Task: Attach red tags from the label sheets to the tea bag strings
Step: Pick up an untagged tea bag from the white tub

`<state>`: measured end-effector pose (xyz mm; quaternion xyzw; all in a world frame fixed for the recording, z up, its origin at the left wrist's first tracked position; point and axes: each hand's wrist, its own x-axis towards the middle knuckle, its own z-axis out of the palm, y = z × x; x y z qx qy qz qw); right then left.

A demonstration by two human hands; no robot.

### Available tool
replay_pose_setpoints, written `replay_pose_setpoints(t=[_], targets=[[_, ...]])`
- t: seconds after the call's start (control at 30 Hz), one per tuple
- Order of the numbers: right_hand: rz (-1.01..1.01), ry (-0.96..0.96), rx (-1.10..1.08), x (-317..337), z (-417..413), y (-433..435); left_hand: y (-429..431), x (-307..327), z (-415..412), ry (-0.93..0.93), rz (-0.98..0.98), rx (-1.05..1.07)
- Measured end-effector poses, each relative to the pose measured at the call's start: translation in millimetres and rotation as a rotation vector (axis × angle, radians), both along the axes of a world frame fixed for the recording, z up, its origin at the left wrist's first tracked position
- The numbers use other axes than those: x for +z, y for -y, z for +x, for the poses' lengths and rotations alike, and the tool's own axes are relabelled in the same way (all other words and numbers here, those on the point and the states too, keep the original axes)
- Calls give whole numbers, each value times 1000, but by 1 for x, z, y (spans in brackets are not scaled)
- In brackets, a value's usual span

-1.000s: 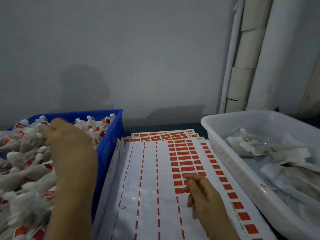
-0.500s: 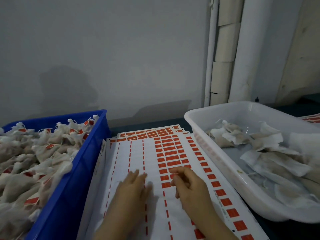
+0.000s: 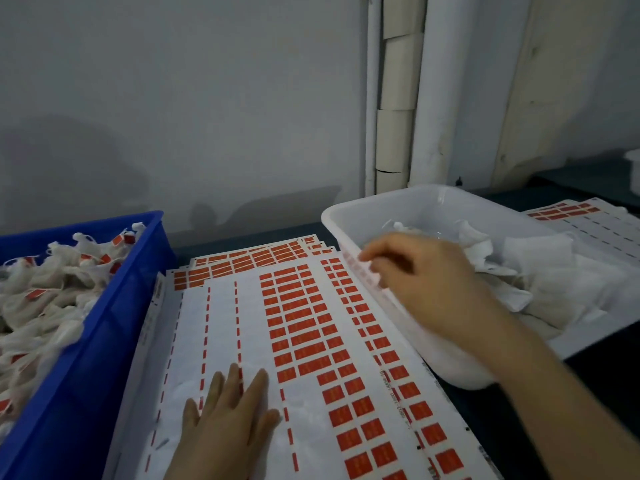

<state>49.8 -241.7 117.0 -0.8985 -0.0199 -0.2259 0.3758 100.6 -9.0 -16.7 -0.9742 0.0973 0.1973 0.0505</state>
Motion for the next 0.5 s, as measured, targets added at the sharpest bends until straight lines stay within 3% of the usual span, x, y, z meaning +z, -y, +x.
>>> replay_pose_setpoints(t=[0.17,0.33,0.4,0.5], targets=[[-580,-641,-261,11,36,76,8,6,-3,-40,13,8],[-858,-1098,-252,-23,47,94,7,5,-3,-40,2,2],[-943,-1186,-270,-33,42,97,6,4,-4,-37,8,4],[-969,-1140,-279,-37,36,99,6,1,-5,-33,16,8]])
